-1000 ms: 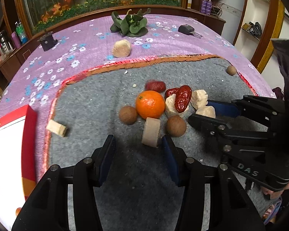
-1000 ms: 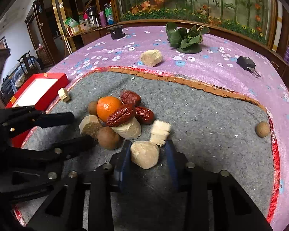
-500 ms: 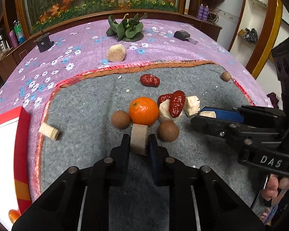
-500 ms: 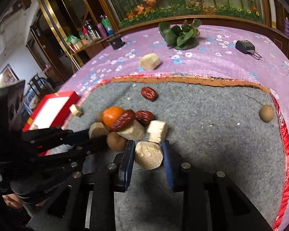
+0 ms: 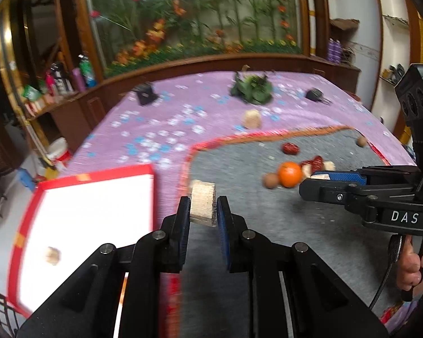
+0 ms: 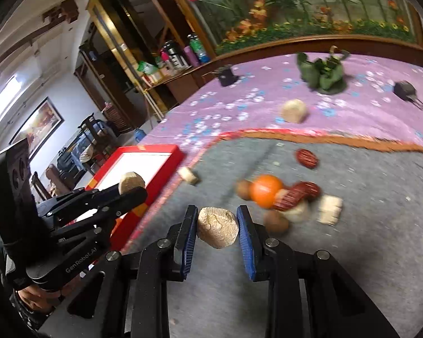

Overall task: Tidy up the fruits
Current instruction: 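Carry both cubes to the white tray and open both tools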

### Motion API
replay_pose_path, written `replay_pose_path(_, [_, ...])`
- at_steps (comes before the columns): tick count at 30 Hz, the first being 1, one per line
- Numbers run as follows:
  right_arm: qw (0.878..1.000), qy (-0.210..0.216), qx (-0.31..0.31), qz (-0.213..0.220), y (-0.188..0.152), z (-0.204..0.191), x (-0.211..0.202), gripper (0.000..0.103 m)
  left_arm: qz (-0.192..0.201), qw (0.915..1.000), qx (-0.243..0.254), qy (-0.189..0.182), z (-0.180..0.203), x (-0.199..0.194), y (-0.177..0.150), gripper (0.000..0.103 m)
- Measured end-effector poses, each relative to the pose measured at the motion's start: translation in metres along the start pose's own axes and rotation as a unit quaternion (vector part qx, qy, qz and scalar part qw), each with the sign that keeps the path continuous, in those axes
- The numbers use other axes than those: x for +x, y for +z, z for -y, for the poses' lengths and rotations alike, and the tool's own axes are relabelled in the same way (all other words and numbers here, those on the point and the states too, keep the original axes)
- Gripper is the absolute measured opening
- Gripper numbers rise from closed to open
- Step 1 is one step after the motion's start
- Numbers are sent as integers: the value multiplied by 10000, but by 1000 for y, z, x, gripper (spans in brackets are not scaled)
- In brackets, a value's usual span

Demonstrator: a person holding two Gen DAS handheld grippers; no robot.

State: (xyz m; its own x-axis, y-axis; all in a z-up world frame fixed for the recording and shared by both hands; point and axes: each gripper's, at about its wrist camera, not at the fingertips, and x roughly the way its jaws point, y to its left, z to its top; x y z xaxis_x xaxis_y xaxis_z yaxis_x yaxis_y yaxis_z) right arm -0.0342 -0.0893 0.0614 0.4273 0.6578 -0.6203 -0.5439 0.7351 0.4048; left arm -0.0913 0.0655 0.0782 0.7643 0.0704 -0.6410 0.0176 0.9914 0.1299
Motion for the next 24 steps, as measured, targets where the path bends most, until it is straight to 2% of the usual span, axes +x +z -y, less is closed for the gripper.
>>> replay_pose_path(5, [9995, 142, -270, -67, 10, -35, 16, 29, 156, 9991, -200, 330, -33, -12, -7, 16])
replay_pose_path(14, [9948, 470, -855, -307, 15, -112, 60, 28, 171, 9949, -583, 803, -84, -19, -26, 16])
replay_pose_path(24, [9887, 643, -1167, -685, 1, -155, 103, 28, -21, 9906, -859, 1063, -115, -9, -47, 16])
